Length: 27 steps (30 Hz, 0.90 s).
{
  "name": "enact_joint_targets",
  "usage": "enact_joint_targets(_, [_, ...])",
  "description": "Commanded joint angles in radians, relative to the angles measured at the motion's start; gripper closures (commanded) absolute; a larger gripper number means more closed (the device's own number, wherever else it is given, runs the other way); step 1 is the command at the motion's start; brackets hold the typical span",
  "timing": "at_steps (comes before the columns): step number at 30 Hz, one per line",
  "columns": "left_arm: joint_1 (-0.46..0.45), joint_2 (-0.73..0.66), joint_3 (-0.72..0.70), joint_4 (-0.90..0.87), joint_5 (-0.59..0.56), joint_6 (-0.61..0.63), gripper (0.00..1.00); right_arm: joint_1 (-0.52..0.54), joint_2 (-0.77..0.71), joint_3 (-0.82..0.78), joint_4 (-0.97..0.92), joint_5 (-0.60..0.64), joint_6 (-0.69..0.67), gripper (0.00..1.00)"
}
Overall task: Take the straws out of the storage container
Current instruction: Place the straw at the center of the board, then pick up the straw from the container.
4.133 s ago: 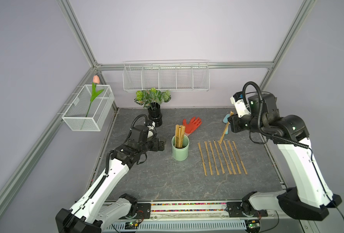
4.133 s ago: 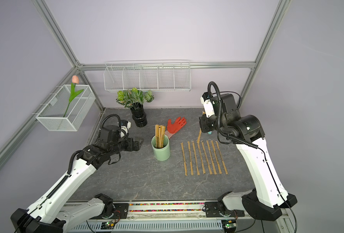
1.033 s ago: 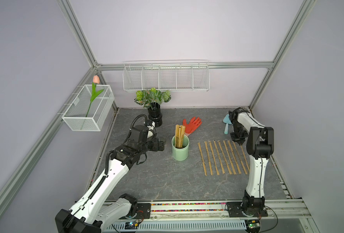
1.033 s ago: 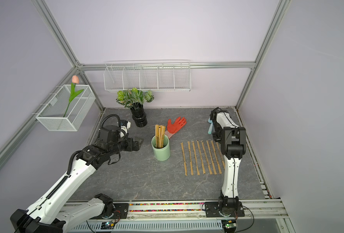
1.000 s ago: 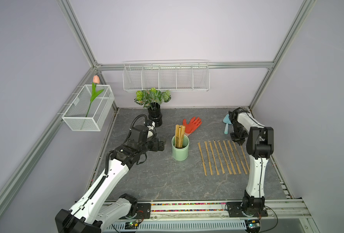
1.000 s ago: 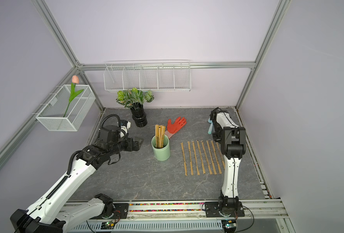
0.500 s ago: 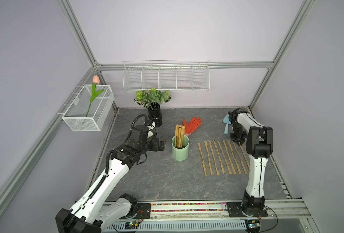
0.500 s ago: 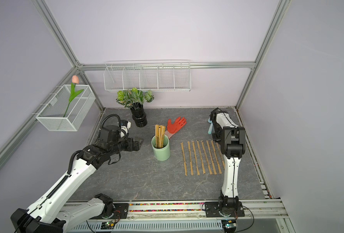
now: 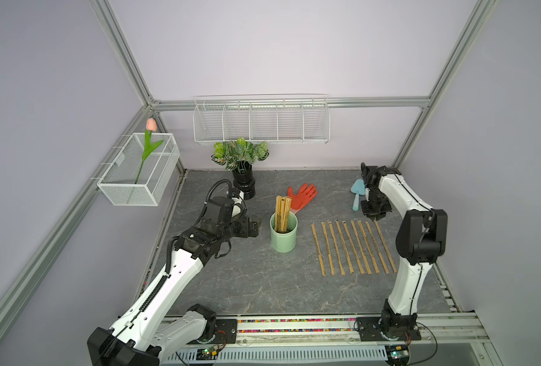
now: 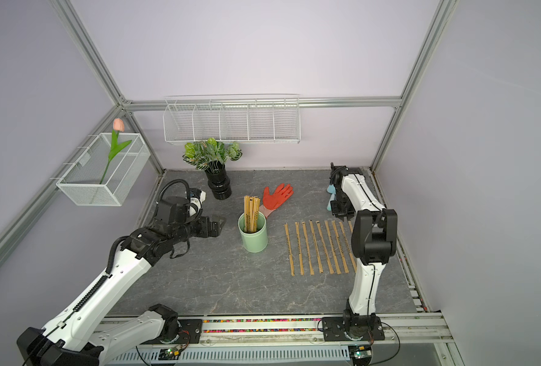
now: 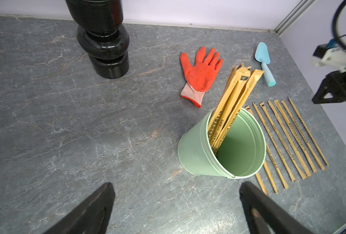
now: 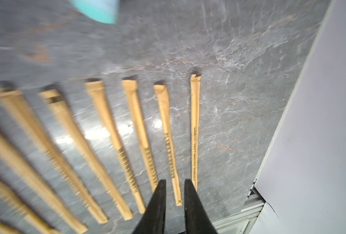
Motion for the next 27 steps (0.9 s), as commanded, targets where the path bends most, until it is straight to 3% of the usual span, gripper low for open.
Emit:
enact_joint_targets(1, [-0.005, 0.0, 0.014, -0.01, -0.006, 0.006, 0.0, 0.083, -0.169, -0.046, 0.043, -0.123, 0.057, 0.78])
enact_joint_targets(6, [-0.005, 0.004, 0.014, -0.01, -0.01, 0.004, 0.0, 0.258, -0.328, -0.107, 0.171, -0.278, 0.144, 0.75])
enact_joint_targets(15, [-0.005, -0.003, 0.012, -0.01, -0.029, 0.005, 0.0, 0.531, -0.304, -0.071, 0.369, -0.336, 0.288, 0.73])
enact_joint_targets(27, [-0.005, -0.007, 0.013, -0.01, -0.027, 0.005, 0.0, 0.607, -0.137, 0.025, 0.467, -0.372, 0.345, 0.73])
